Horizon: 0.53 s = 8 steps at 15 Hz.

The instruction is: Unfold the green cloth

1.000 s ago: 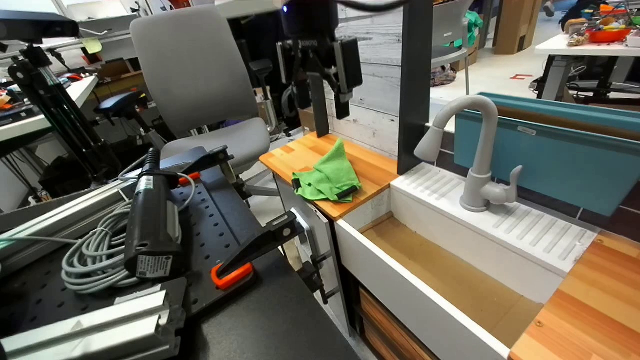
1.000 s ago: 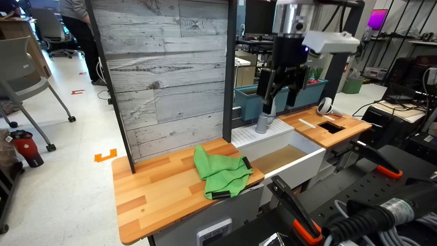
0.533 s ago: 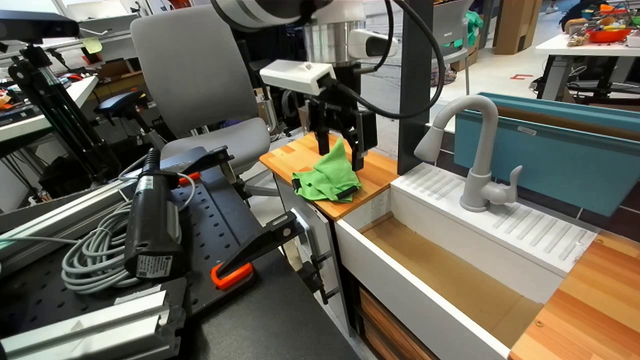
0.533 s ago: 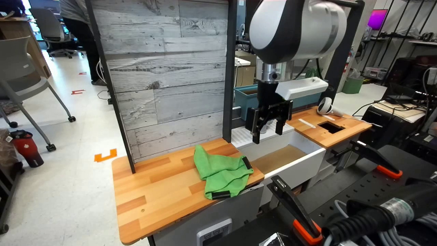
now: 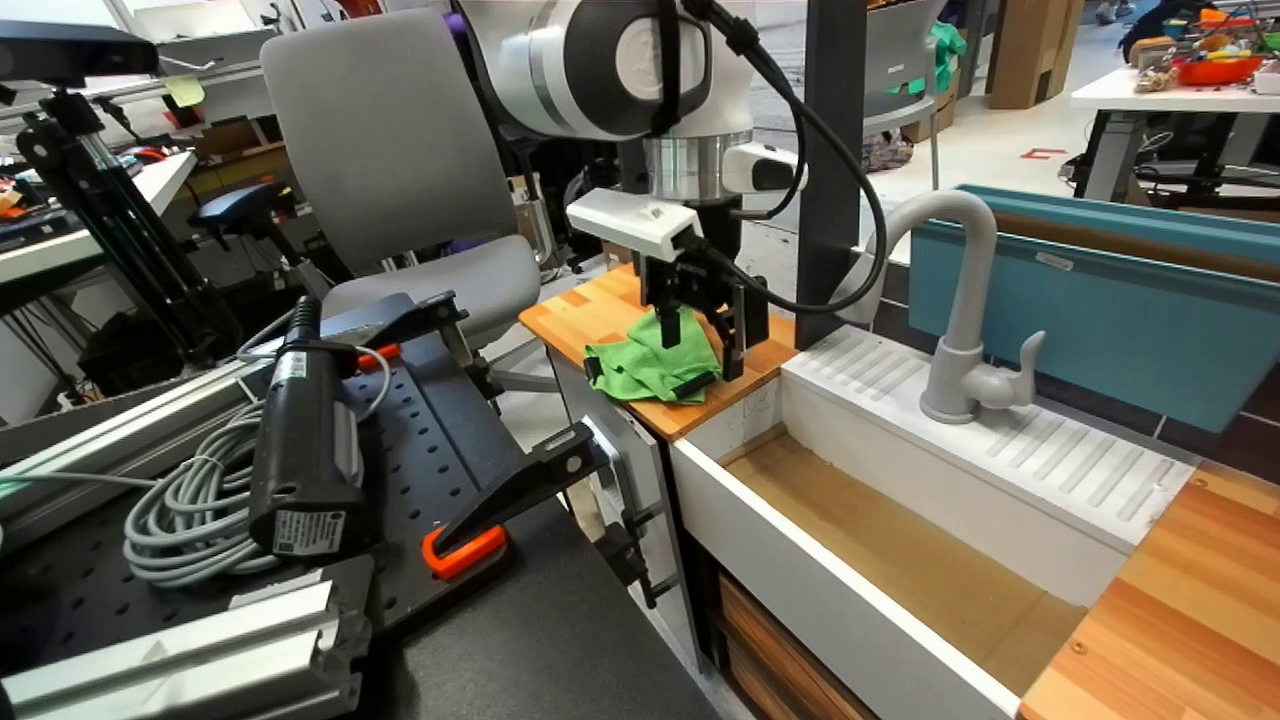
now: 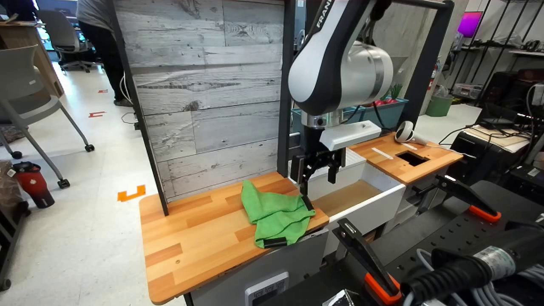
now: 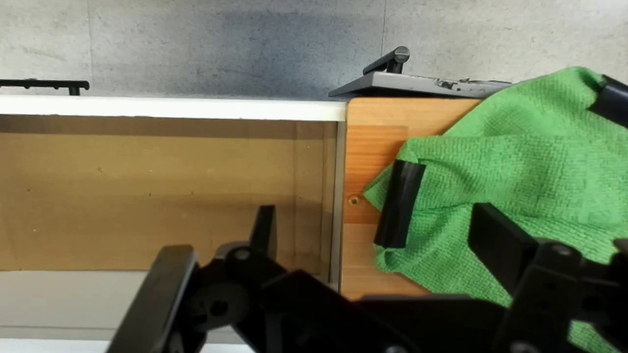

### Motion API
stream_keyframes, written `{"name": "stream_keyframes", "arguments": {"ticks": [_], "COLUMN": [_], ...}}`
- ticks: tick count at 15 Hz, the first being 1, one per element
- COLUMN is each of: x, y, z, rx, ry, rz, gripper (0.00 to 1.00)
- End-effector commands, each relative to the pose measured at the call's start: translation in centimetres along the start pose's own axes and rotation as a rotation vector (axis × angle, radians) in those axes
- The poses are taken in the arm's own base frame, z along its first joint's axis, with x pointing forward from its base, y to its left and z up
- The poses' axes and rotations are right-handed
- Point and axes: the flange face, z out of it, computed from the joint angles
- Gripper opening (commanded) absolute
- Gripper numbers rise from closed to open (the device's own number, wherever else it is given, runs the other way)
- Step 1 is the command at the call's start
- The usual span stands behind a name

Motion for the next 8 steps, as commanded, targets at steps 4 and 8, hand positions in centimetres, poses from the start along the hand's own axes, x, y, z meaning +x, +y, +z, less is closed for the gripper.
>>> {"name": "stream_keyframes", "arguments": {"ticks": [4,8], "x": [2.5,3.4], "y": [-1.5,-1.5], "z": [2.7,3.4], "rx": [-0.034,-0.034], "ry": [-0.009,-0.008], "rz": [0.004,0.013], "gripper": [0.94,0.60]}}
